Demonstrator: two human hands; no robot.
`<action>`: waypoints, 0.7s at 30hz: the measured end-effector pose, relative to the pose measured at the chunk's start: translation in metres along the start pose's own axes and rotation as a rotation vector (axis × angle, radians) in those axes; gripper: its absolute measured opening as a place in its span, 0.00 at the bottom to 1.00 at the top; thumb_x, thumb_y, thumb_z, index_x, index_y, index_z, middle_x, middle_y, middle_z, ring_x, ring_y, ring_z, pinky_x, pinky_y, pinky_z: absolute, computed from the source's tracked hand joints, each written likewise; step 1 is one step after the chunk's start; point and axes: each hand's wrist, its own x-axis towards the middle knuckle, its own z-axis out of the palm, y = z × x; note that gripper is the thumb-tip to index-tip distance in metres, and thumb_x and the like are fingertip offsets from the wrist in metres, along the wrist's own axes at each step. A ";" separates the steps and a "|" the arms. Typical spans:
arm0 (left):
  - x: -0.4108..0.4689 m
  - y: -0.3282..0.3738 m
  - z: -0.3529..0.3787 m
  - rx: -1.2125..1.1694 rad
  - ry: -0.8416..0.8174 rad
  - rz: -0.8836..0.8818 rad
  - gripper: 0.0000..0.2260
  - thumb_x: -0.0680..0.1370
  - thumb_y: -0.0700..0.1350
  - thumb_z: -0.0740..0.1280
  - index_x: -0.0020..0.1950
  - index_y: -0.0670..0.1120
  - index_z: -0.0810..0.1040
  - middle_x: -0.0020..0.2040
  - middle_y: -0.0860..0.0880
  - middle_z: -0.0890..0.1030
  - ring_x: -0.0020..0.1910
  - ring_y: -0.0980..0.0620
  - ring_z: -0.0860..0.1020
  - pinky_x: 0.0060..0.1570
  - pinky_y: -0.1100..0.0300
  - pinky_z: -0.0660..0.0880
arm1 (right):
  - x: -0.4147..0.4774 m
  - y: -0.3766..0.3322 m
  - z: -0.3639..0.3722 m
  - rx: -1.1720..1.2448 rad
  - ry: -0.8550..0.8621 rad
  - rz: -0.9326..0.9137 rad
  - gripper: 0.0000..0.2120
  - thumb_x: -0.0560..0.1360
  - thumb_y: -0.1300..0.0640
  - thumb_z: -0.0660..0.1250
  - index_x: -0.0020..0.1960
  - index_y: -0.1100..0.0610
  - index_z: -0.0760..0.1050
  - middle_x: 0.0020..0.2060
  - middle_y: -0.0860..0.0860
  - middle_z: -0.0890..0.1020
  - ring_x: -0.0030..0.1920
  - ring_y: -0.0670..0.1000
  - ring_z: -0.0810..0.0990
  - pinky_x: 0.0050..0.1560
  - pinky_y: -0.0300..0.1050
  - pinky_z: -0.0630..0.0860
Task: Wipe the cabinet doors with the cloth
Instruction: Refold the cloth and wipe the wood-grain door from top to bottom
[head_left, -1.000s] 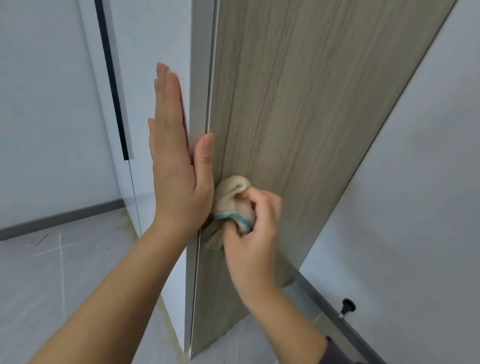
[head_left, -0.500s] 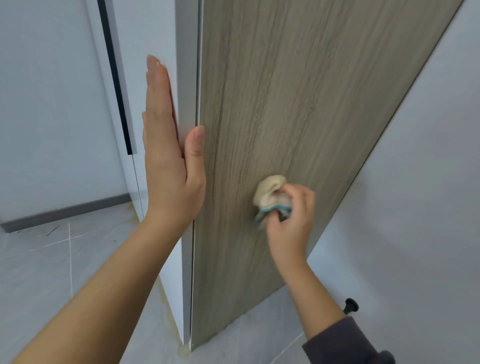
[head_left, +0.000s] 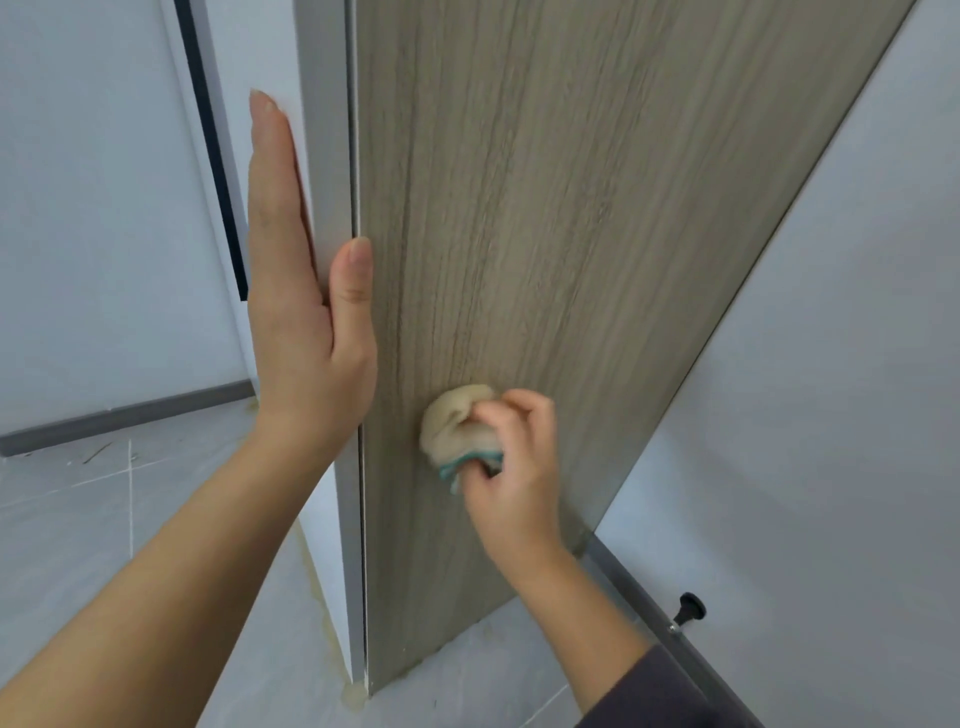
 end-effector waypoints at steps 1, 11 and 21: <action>0.000 0.000 0.000 -0.003 0.001 -0.004 0.24 0.83 0.35 0.54 0.75 0.29 0.48 0.77 0.31 0.54 0.78 0.37 0.53 0.75 0.39 0.54 | 0.008 0.010 -0.005 0.011 0.069 0.058 0.22 0.65 0.68 0.66 0.56 0.52 0.73 0.55 0.50 0.69 0.54 0.46 0.72 0.54 0.32 0.70; -0.002 -0.003 -0.001 -0.019 -0.019 -0.009 0.25 0.84 0.39 0.54 0.78 0.33 0.47 0.79 0.38 0.52 0.67 0.22 0.63 0.59 0.24 0.63 | 0.071 0.100 -0.044 0.036 0.439 0.427 0.19 0.68 0.75 0.64 0.56 0.61 0.73 0.57 0.59 0.73 0.54 0.51 0.74 0.50 0.26 0.69; 0.001 0.001 0.000 0.004 -0.007 -0.021 0.24 0.83 0.34 0.53 0.75 0.28 0.47 0.77 0.32 0.52 0.78 0.37 0.54 0.73 0.38 0.57 | 0.145 0.188 -0.105 -0.095 0.529 0.803 0.15 0.70 0.67 0.62 0.49 0.49 0.68 0.49 0.49 0.77 0.48 0.51 0.77 0.53 0.48 0.76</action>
